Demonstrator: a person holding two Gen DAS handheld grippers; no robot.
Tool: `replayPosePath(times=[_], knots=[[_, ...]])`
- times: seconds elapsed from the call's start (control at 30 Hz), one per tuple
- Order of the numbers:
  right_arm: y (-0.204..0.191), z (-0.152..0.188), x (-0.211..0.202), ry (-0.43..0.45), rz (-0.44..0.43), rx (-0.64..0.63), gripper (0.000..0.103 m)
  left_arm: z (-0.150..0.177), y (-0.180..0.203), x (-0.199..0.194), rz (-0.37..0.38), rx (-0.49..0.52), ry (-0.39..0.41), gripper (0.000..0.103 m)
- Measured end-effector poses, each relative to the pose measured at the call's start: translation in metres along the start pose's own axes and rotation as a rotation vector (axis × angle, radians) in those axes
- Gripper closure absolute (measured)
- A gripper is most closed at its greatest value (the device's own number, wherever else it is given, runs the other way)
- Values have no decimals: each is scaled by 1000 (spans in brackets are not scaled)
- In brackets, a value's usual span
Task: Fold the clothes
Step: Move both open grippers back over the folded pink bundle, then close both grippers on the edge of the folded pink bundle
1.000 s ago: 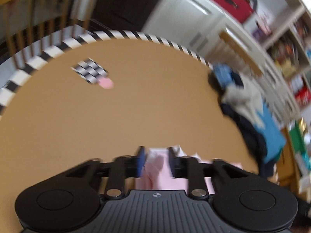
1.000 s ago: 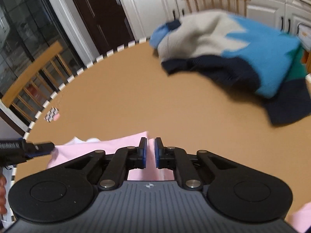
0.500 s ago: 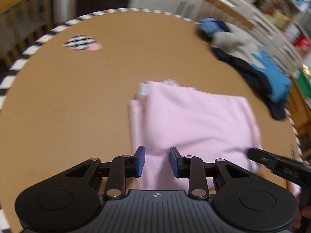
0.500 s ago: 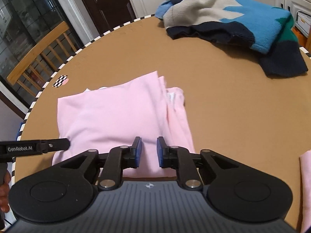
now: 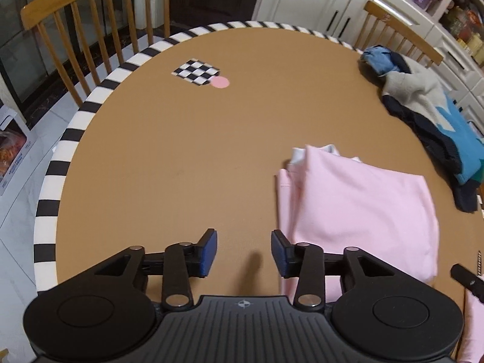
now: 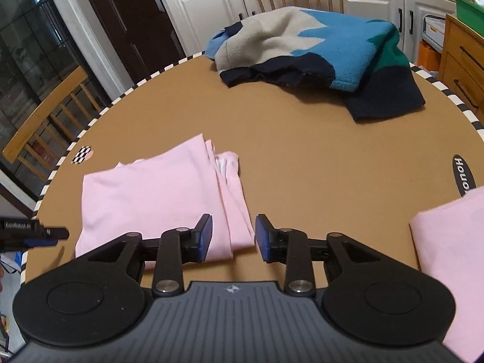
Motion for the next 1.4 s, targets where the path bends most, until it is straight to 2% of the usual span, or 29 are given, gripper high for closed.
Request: replayPosePath(times=[0.03, 0.1, 0.3, 0.43, 0.57, 0.63, 0.8, 0.9, 1.0, 1.13, 1.27, 1.4], knots=[[5, 1, -2, -2, -9, 28, 69, 1, 3, -1, 8, -3, -5, 56], [16, 3, -4, -6, -31, 106, 61, 4, 9, -2, 25, -10, -17, 54], [61, 11, 4, -83, -184, 460, 44, 19, 18, -1, 132, -84, -100, 52], [86, 13, 18, -139, -263, 633, 42, 22, 33, -5, 237, -65, -100, 51], [86, 3, 31, -175, -257, 576, 33, 12, 70, 2, 305, 47, -68, 51], [84, -8, 40, -192, -280, 531, 32, 6, 86, 13, 294, 109, -45, 52], [82, -37, 63, -235, -350, 414, 26, -8, 104, 41, 248, 164, -49, 56], [81, -53, 77, -264, -394, 355, 25, -12, 106, 47, 236, 173, -58, 56], [84, -64, 90, -305, -459, 366, 24, -15, 106, 51, 225, 201, -73, 58], [83, -71, 106, -421, -540, 414, 21, -16, 103, 52, 231, 204, -88, 61], [78, -74, 110, -527, -557, 405, 21, -20, 95, 53, 249, 163, -114, 69], [76, -69, 109, -624, -565, 399, 21, -22, 91, 53, 261, 147, -129, 70]])
Point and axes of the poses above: each gripper's, at about its wrist camera, not at the fingertips, and x roughly the way its jaws point, y to its right, z to its underside, the point moved 3 cm from there along x, roughly the way its jaws point
